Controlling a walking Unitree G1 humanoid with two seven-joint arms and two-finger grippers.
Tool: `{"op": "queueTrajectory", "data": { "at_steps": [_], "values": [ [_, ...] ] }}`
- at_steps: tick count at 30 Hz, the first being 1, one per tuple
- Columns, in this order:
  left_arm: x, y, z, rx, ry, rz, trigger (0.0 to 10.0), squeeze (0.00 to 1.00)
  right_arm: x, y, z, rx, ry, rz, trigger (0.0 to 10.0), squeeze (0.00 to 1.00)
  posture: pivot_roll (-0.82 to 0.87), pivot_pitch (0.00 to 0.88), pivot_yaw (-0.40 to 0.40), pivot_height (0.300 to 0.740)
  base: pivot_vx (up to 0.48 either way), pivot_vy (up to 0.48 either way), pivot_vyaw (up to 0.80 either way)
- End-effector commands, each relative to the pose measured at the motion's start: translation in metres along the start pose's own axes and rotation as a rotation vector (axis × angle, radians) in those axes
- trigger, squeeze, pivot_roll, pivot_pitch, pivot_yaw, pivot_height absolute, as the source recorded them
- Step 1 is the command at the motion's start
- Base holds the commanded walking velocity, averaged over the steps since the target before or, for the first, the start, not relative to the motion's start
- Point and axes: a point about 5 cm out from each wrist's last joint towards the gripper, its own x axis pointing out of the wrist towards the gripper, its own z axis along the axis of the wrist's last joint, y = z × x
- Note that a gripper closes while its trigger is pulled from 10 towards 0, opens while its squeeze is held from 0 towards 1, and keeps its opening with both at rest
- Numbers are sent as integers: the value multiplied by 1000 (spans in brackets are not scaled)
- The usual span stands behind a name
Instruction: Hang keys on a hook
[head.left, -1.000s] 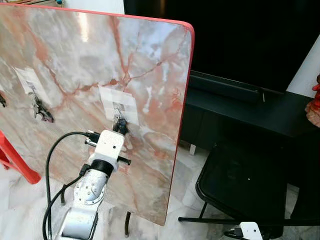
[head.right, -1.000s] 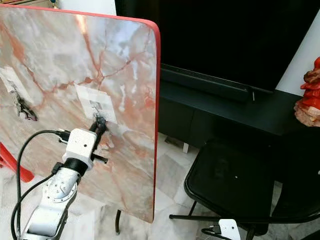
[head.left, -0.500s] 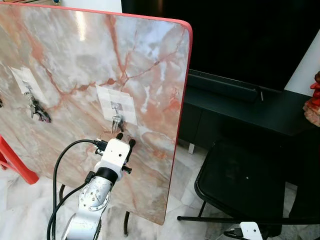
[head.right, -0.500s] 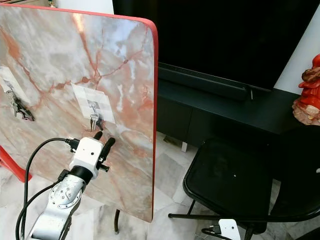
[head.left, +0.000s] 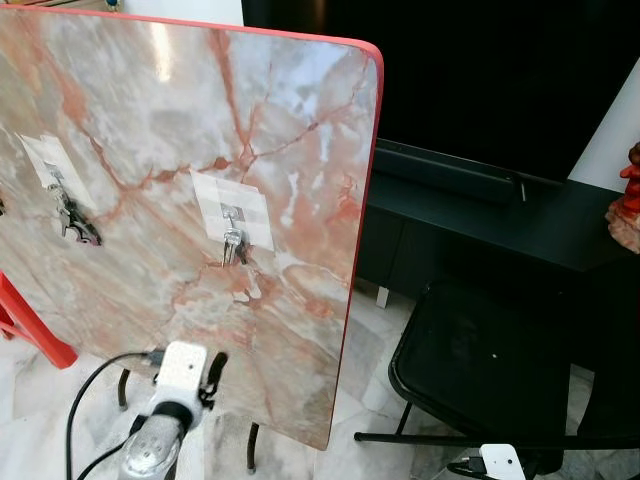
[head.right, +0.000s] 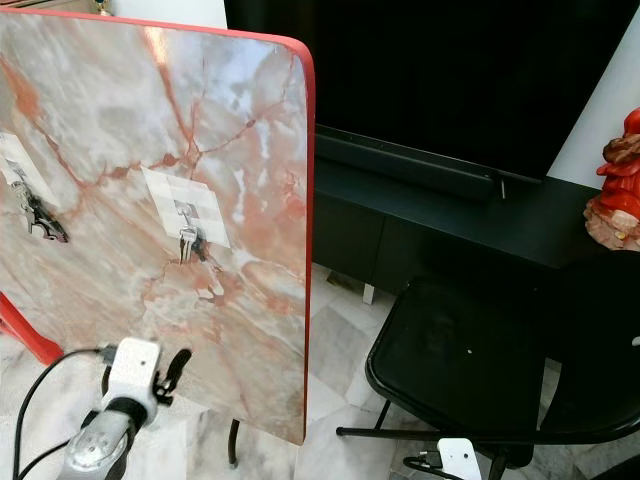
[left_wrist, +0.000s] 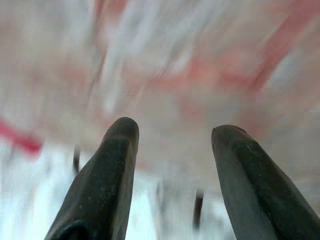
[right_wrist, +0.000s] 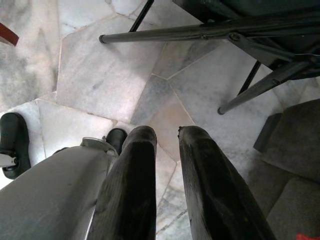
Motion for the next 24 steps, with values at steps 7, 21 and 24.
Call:
{"op": "queueTrajectory", "data": {
  "at_steps": [7, 21, 24],
  "values": [
    [-25, -1, -92, -28, 422, 35, 10000, 0, 0, -2, 0, -4, 5, -8, 10000, 0, 31, 0, -55, 721, 0, 0, 0],
    [-37, -15, -119, -26, 611, 0, 10000, 0, 0, -2, -3, 22, 8, -25, 10000, 0, 12, 0, -40, 721, 0, 102, 0],
    [-38, -13, -120, -28, 620, 9, 10000, 0, 0, -1, -3, 18, 11, -22, 10000, 0, 10, 0, -32, 721, 0, 480, 0]
  ]
}}
